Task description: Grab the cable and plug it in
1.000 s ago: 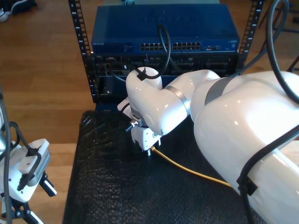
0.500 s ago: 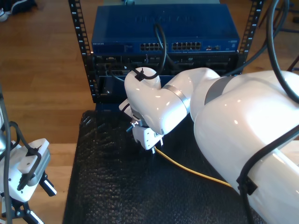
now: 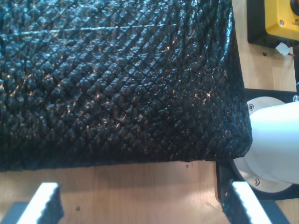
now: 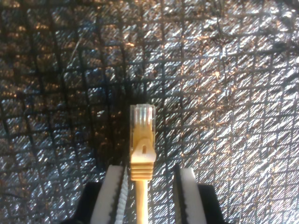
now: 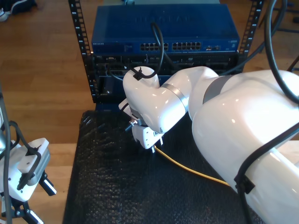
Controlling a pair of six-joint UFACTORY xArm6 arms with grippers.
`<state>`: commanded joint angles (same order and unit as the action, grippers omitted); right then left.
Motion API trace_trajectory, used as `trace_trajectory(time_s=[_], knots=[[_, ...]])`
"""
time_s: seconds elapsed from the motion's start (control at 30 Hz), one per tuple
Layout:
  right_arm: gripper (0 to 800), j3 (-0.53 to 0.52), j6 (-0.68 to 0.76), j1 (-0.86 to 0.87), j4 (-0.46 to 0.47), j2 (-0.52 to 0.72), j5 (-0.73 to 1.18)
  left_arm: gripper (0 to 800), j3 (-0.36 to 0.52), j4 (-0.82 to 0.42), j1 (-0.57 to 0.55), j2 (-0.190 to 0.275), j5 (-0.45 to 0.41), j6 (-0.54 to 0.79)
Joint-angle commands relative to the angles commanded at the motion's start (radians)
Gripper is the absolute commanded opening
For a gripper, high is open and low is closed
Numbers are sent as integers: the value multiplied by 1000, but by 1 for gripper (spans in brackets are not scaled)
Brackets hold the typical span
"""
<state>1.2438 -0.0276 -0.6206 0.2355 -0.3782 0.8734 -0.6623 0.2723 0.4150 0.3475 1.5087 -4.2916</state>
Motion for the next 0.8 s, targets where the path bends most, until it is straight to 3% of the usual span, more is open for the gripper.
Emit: trace_trajectory(time_s=[0.53, 0.8], knots=[[262, 17, -2, 0, -6, -12, -3, 800, 0, 0, 0, 0, 0, 0], [215, 18, -2, 0, -6, -12, -3, 800, 0, 0, 0, -2, 0, 0]])
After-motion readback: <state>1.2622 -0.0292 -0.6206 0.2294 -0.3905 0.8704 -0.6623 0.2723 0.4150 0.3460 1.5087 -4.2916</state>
